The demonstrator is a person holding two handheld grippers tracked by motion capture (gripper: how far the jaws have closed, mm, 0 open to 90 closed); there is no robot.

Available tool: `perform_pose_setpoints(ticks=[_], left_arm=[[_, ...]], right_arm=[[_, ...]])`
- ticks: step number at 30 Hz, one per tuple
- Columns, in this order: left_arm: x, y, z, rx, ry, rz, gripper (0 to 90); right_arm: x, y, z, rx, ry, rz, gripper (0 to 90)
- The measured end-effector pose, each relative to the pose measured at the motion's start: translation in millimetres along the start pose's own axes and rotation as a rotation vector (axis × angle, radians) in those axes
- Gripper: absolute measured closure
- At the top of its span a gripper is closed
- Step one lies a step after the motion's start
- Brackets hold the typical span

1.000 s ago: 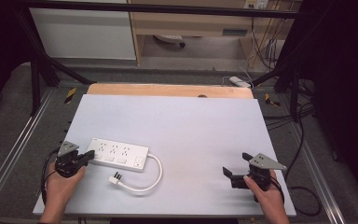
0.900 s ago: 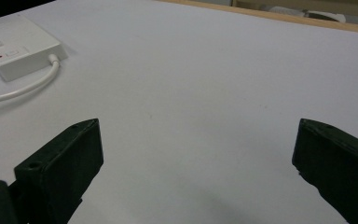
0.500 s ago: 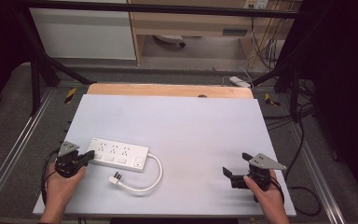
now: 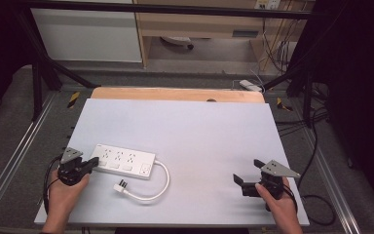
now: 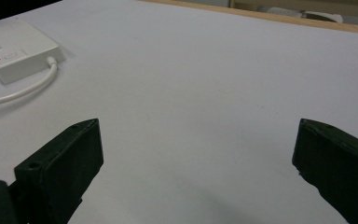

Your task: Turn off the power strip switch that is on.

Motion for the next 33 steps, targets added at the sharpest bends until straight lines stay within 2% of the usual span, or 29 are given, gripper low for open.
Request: perform_pose_setpoints(ticks=[3,7,12,17,26,33], left_arm=[[-0.2,0.1,0.0,-0.001,0.001,-0.002,90.0],[-1.2,0.4,-0.2,0.005,0.026,-0.013,90.0],[-1.1,0.4,-0.6,0.003,0.02,-0.013,90.0],[-6.6,-6.6,-12.2,-0.078,0.028,-0.012,90.0],[-10.8,-9.9,-17.7,-0.129,0.016,0.025,90.0],[-15.6,-14.9,-24.8,-0.185,0.029,0.037,89.9]], right_arm=[[-0.2,0.3,-0.1,0.0,-0.003,0.0,2.3],[0.4,-0.2,0.1,0.002,-0.002,-0.001,2.3],[0.1,-0.8,-0.3,-0.002,0.0,-0.002,2.3],[0.4,-0.3,-0.3,-0.002,-0.005,-0.002,2.3],[0.6,-0.4,0.2,0.003,-0.004,0.001,2.3],[0.0,-0.5,-0.4,-0.003,-0.005,-0.001,2.3]])
Point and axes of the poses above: each handheld gripper's, and its own axes: y roughly forward along the jaws, z roughly out of its underside, x roughly to its left, the point moved 8 cm from there along y, roughly forward along the jaws, and after that the axes turned 8 degrees about z, right-handed, at the moved point
